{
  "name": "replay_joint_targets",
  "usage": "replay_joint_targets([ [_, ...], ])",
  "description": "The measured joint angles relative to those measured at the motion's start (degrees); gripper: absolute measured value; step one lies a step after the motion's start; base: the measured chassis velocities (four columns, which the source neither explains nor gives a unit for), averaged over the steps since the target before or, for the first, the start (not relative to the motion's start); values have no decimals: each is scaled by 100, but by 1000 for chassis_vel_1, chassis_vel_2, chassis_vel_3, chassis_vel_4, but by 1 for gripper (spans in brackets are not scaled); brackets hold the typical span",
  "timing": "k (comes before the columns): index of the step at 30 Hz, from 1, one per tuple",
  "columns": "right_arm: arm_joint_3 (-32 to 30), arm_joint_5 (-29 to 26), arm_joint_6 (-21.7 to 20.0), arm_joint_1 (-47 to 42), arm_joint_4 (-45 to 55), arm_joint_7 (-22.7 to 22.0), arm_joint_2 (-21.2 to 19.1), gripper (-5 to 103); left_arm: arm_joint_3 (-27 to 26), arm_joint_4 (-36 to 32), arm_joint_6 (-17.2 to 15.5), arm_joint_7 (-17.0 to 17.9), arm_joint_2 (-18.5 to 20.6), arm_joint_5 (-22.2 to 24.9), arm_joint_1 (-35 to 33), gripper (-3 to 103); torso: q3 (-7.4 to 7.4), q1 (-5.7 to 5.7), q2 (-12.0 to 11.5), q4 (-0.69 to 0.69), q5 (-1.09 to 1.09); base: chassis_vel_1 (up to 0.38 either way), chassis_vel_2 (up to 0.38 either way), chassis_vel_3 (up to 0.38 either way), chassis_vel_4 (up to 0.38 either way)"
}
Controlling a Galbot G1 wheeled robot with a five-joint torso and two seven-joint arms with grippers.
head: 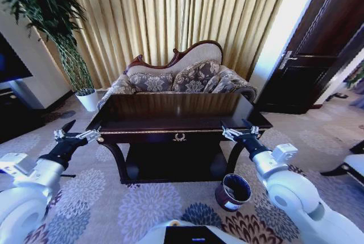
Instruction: Move to the front of the table and place the trash on the table into the trash bin.
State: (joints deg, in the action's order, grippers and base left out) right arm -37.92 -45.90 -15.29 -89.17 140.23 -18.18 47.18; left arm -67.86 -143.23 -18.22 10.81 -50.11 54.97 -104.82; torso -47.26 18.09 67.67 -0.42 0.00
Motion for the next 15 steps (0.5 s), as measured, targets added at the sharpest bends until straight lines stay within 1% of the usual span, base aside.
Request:
replay_joint_targets([
  [7, 19, -4, 1, 5, 27, 75, -14, 100, -21, 0, -8, -2, -7, -7, -48, 100, 0, 0, 0, 0, -1, 166, -153, -180, 172],
  [15, 16, 3, 2, -30, 55, 77, -1, 100, -6, 0, -13, -2, -8, -18, -44, 100, 2, -3, 2, 0, -2, 223, -227, -231, 224],
])
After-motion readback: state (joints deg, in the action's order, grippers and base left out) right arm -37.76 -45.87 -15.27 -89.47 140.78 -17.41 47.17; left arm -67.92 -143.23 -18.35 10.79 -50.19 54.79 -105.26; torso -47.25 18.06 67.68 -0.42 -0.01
